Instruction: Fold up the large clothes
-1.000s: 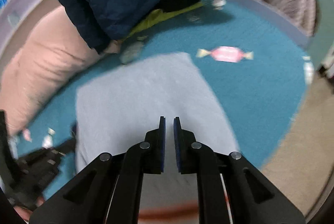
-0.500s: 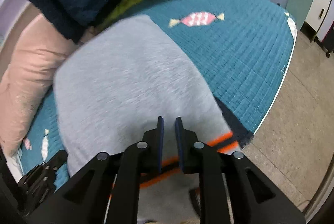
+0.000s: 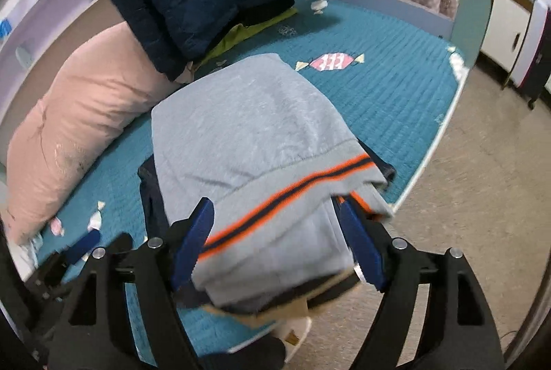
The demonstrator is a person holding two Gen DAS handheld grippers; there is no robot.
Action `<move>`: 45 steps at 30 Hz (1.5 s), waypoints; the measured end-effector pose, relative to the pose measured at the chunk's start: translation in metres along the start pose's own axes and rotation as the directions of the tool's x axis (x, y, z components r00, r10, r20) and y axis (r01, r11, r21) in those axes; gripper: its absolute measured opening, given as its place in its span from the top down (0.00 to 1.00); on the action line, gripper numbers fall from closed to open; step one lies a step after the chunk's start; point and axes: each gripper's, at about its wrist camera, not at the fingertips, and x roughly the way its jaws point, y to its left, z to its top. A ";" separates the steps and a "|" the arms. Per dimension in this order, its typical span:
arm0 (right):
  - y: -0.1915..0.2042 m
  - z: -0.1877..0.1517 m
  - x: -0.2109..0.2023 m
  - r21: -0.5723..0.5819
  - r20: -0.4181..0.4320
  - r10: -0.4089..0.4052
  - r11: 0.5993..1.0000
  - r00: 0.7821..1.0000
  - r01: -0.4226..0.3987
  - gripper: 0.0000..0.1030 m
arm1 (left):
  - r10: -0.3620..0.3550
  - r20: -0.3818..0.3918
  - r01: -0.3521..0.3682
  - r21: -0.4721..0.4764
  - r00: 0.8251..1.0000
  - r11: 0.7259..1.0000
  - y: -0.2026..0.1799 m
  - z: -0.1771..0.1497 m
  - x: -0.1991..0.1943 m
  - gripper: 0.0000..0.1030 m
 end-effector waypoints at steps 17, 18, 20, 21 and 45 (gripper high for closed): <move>0.076 -0.102 -0.167 -0.080 0.239 -0.070 0.993 0.968 0.092 0.17 | 0.067 0.174 -0.052 -0.091 0.982 0.995 0.052 -0.075 -0.184 0.19; 0.080 -0.106 -0.172 -0.083 0.249 -0.075 0.992 0.966 0.099 0.17 | 0.072 0.181 -0.056 -0.092 0.981 0.994 0.056 -0.080 -0.192 0.19; 0.092 -0.120 -0.187 -0.105 0.282 -0.092 0.986 0.955 0.126 0.17 | 0.088 0.197 -0.071 -0.092 0.976 0.993 0.063 -0.094 -0.213 0.19; 0.096 -0.125 -0.193 -0.107 0.292 -0.098 0.985 0.952 0.134 0.17 | 0.095 0.207 -0.076 -0.096 0.974 0.992 0.067 -0.101 -0.226 0.19; 0.197 -0.220 -0.303 -0.210 0.461 -0.012 0.970 0.887 0.122 0.08 | 0.300 0.303 -0.260 -0.165 0.905 0.951 0.120 -0.184 -0.363 0.13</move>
